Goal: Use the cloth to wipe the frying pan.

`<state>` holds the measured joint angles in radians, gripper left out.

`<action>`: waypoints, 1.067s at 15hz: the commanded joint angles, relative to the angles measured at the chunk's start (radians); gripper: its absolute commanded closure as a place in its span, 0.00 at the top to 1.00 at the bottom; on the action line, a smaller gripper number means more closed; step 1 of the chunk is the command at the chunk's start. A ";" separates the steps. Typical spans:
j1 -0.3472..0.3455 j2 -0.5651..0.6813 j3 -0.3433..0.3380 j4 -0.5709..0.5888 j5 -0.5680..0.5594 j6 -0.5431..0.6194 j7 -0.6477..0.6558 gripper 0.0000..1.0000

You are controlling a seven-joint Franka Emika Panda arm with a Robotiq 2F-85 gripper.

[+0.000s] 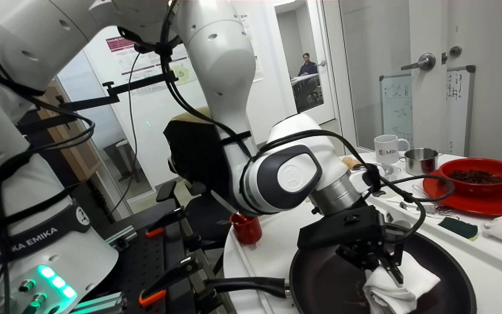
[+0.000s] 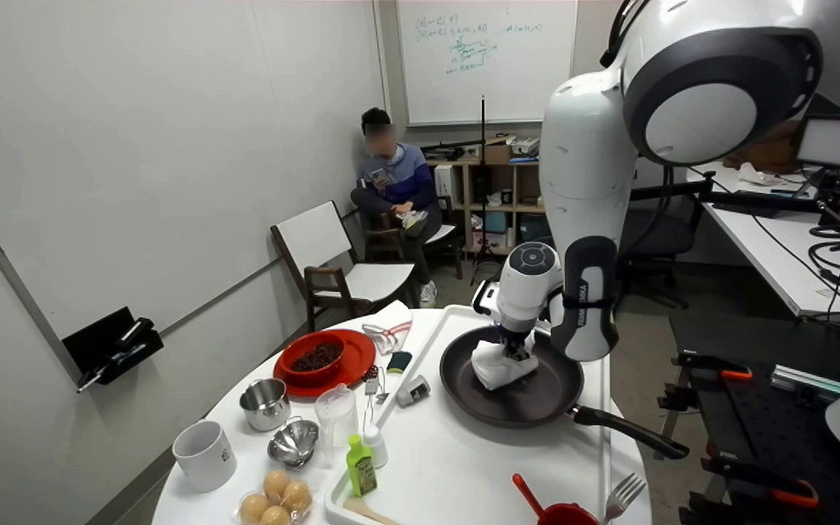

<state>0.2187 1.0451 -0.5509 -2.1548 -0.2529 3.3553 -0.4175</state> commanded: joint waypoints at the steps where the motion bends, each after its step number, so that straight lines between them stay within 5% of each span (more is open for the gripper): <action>1: -0.033 0.026 -0.001 0.088 0.030 -0.057 0.052 0.08; 7: -0.074 0.048 -0.008 0.179 0.022 -0.127 0.127 0.08; 16: -0.047 0.091 -0.011 0.170 0.003 -0.114 0.150 0.08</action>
<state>0.1499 1.1185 -0.5547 -1.9871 -0.2492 3.2428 -0.2803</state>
